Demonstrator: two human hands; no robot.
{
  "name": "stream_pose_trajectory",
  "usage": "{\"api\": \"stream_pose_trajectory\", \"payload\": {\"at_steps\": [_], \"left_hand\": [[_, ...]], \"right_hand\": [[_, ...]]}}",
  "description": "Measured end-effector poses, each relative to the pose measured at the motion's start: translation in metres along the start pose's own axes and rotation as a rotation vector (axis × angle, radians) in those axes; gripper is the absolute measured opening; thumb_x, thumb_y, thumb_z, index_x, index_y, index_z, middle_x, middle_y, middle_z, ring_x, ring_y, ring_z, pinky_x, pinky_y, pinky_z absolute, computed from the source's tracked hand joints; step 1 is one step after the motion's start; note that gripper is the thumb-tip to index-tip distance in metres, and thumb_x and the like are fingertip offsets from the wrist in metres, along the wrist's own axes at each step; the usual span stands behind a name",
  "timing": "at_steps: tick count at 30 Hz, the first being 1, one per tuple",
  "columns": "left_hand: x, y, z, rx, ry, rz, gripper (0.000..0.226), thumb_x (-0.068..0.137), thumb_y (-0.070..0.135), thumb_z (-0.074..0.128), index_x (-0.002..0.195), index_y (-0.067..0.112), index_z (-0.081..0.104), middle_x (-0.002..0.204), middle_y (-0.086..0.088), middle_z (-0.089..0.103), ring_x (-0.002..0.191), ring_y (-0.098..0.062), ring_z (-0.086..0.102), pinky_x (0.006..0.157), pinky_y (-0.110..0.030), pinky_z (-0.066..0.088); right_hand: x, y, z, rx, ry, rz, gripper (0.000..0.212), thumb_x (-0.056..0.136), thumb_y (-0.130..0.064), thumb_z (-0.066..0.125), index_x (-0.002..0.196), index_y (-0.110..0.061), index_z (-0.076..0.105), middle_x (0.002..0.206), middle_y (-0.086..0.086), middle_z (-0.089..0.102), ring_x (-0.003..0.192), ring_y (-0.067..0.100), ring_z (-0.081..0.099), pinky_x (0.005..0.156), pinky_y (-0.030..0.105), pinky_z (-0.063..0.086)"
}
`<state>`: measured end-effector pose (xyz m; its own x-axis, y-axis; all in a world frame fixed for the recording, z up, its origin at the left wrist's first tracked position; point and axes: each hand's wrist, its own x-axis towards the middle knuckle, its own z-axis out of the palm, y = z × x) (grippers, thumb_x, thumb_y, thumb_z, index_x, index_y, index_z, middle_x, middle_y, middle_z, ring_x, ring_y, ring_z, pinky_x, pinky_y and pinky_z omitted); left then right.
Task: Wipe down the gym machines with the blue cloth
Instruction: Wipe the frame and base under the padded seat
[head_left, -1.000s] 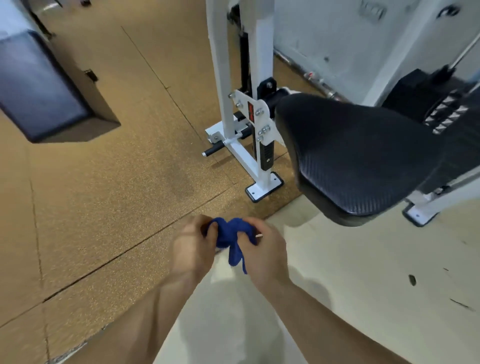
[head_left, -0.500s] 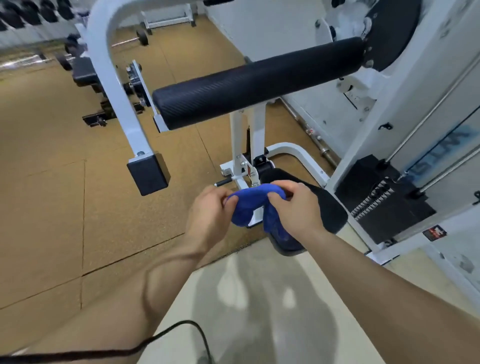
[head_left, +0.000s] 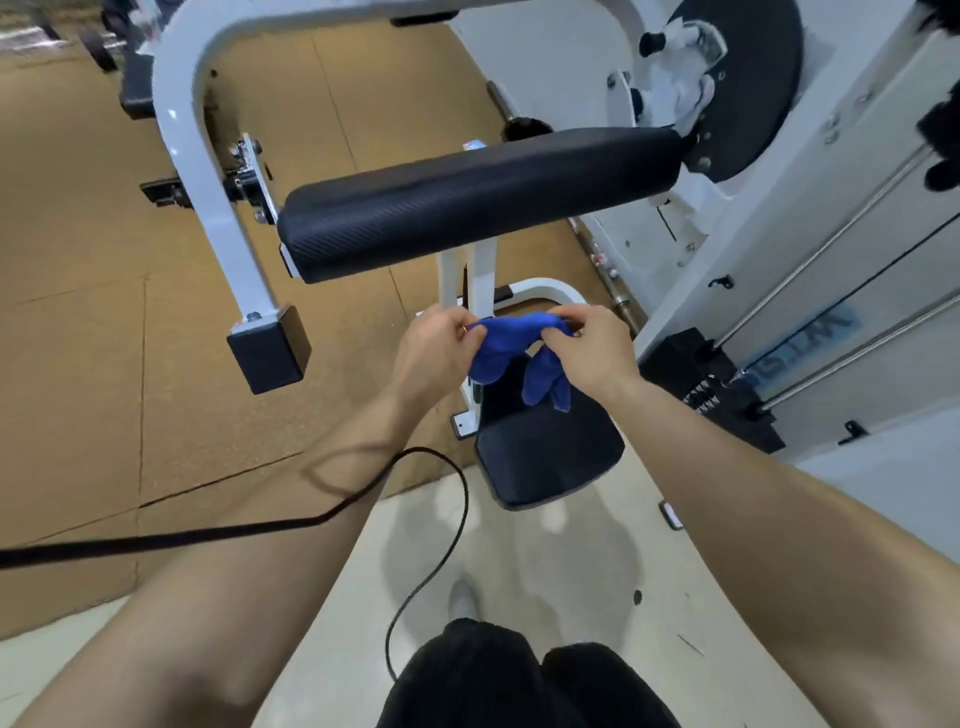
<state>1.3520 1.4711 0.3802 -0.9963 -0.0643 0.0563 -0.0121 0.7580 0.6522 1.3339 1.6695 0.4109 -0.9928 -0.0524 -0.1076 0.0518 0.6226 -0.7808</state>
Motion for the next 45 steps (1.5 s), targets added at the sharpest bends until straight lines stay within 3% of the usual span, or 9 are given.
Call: {"api": "stream_pose_trajectory", "payload": {"at_steps": [4,9,15,21,25,32,36,42,45], "left_hand": [[0.047,0.014,0.016,0.012,-0.023,-0.079,0.014,0.097,0.033,0.054,0.086,0.030,0.061,0.083,0.003,0.059,0.081,-0.019,0.057,0.067,-0.030,0.041],[0.101,0.028,0.056,0.040,-0.027,-0.224,0.017,0.098,0.034,0.053,0.083,0.030,0.060,0.086,-0.001,0.064,0.080,-0.021,0.060,0.066,-0.032,0.043],[0.154,0.033,0.131,-0.021,0.059,-0.461,0.018,0.099,0.033,0.052,0.084,0.027,0.062,0.081,0.000,0.062,0.077,-0.022,0.061,0.066,-0.031,0.045],[0.201,0.011,0.182,0.051,0.105,-0.508,0.019,0.099,0.029,0.054,0.095,0.017,0.068,0.082,0.000,0.066,0.076,-0.019,0.059,0.065,-0.029,0.041],[0.217,-0.027,0.212,0.081,0.340,-0.538,0.017,0.099,0.031,0.055,0.092,0.020,0.066,0.083,0.002,0.064,0.068,-0.014,0.056,0.061,-0.029,0.041],[0.255,-0.091,0.267,-0.002,0.942,-0.342,0.003,0.095,0.022,0.061,0.097,0.023,0.063,0.096,0.005,0.065,0.080,-0.007,0.060,0.074,-0.022,0.051],[0.266,-0.115,0.296,-0.003,1.089,-0.228,0.009,0.093,0.014,0.063,0.097,0.020,0.057,0.099,0.005,0.058,0.085,-0.009,0.059,0.079,-0.032,0.053],[0.273,-0.120,0.320,0.072,1.103,-0.081,0.027,0.088,0.019,0.073,0.112,0.011,0.064,0.108,0.003,0.051,0.094,-0.004,0.056,0.081,-0.007,0.045],[0.279,-0.102,0.295,0.109,1.212,-0.077,0.018,0.087,0.010,0.070,0.105,0.008,0.066,0.102,0.003,0.055,0.087,0.003,0.053,0.078,-0.004,0.041]], "right_hand": [[0.048,0.008,-0.021,0.017,-0.070,0.010,0.021,0.093,-0.016,0.056,0.096,-0.029,0.073,0.085,-0.010,0.072,0.083,0.009,0.067,0.076,0.031,0.055],[0.120,0.041,-0.035,0.003,-0.176,-0.017,0.020,0.097,-0.013,0.054,0.098,-0.029,0.065,0.081,-0.013,0.064,0.077,0.003,0.059,0.062,0.014,0.040],[0.219,0.092,-0.022,0.151,-0.290,0.003,0.013,0.098,-0.015,0.059,0.106,-0.023,0.065,0.093,-0.004,0.068,0.092,0.022,0.067,0.080,0.044,0.060],[0.308,0.133,0.021,0.242,-0.392,0.029,0.013,0.093,-0.015,0.067,0.100,-0.023,0.059,0.091,0.000,0.067,0.086,0.025,0.068,0.083,0.046,0.059],[0.350,0.159,0.073,0.320,-0.364,-0.006,0.010,0.090,-0.019,0.069,0.098,-0.014,0.068,0.088,0.000,0.071,0.085,0.023,0.070,0.084,0.048,0.060],[0.387,0.189,0.157,0.625,-0.308,-0.269,0.016,0.101,-0.023,0.056,0.097,-0.026,0.072,0.085,-0.015,0.070,0.072,-0.006,0.061,0.067,0.013,0.047],[0.388,0.219,0.194,0.708,-0.366,-0.426,0.032,0.106,-0.032,0.048,0.083,-0.021,0.067,0.078,-0.010,0.067,0.067,0.002,0.058,0.064,0.024,0.044],[0.383,0.236,0.213,0.761,-0.293,-0.544,0.031,0.103,-0.032,0.051,0.088,-0.014,0.070,0.079,0.001,0.070,0.079,0.020,0.065,0.073,0.043,0.052],[0.386,0.210,0.191,0.725,-0.286,-0.654,0.025,0.103,-0.028,0.052,0.092,-0.015,0.070,0.084,0.000,0.072,0.081,0.017,0.065,0.073,0.035,0.051]]}}
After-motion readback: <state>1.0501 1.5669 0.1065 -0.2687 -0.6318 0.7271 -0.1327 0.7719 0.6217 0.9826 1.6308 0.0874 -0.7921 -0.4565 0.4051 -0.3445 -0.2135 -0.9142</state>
